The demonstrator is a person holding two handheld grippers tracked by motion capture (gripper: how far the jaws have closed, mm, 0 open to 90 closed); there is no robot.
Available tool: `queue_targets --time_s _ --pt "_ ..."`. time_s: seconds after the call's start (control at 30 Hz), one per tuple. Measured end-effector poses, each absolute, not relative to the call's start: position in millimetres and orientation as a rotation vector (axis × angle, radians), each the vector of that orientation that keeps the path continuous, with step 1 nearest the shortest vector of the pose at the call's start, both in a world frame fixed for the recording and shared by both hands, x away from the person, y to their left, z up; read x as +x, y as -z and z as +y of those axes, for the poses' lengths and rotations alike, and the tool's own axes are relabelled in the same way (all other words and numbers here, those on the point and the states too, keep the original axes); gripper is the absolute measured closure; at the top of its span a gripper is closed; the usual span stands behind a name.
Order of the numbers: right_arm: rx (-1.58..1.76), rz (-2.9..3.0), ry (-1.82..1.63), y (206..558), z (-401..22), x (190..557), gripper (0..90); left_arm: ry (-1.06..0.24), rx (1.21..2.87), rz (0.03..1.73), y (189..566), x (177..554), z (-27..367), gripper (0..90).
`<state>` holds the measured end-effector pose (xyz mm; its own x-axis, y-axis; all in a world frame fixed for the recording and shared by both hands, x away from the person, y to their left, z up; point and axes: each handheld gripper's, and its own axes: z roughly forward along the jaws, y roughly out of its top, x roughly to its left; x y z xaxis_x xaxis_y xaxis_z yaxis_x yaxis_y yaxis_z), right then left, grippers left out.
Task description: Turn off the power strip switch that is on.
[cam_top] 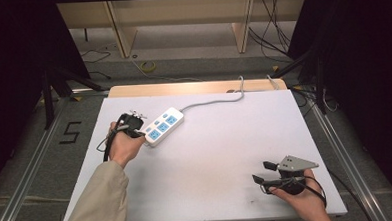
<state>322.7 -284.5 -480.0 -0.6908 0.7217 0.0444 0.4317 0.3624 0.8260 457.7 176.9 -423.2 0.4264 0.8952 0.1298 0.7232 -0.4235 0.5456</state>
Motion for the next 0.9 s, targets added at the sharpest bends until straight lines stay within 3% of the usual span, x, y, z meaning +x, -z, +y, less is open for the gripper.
queue_targets --time_s 0.9 --pt "1.016 2.302 -1.243 480 -284 322 35.6 -0.546 2.311 1.399 425 472 177 89.8"
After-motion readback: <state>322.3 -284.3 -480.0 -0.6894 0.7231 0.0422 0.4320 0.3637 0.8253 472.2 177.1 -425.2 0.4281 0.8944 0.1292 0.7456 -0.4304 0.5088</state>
